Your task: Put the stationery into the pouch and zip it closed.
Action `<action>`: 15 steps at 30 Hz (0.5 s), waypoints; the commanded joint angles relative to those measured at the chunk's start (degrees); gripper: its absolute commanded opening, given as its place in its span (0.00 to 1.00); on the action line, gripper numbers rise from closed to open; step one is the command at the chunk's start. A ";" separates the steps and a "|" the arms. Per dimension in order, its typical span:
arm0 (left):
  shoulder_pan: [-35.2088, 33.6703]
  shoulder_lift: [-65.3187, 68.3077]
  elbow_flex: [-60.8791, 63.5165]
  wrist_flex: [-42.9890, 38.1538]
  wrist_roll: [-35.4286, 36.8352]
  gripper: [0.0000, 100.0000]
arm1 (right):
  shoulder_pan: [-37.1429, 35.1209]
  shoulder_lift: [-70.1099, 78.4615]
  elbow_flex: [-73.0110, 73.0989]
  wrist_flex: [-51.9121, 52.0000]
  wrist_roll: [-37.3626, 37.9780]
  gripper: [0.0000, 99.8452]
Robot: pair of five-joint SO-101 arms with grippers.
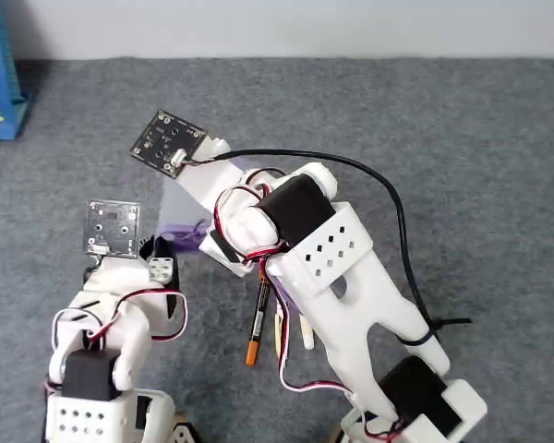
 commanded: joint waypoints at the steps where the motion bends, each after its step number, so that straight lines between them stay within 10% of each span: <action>1: -3.34 -0.44 0.40 -2.02 0.18 0.01 | 4.26 -4.70 -0.62 0.75 -0.53 0.01; 15: -8.26 -0.44 0.57 -2.29 0.53 0.01 | 18.51 -14.99 6.77 -1.10 0.00 0.01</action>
